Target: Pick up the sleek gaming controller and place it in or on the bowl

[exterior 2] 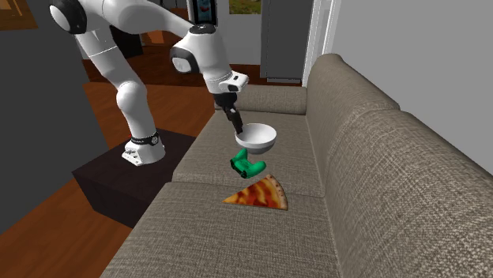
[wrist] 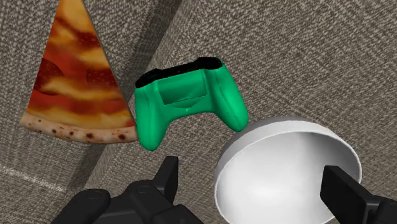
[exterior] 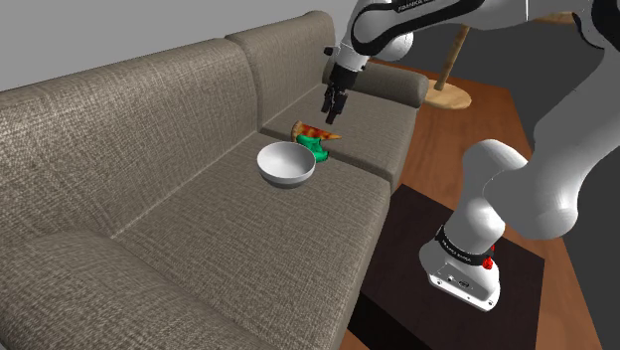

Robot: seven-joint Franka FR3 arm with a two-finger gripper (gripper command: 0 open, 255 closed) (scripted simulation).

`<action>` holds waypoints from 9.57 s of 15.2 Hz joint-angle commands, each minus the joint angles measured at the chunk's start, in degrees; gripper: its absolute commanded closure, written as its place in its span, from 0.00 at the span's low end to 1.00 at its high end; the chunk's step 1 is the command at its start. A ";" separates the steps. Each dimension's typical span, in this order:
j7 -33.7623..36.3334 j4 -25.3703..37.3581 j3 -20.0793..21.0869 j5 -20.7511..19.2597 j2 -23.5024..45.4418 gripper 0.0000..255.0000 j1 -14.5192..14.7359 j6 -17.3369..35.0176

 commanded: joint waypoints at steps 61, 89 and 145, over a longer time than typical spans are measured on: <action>-17.58 27.80 -3.55 38.94 51.97 1.00 -6.06 -13.37; -9.38 36.16 -10.32 29.15 42.29 1.00 -2.32 -26.84; 5.40 29.09 -9.64 26.58 36.28 0.00 14.28 -19.42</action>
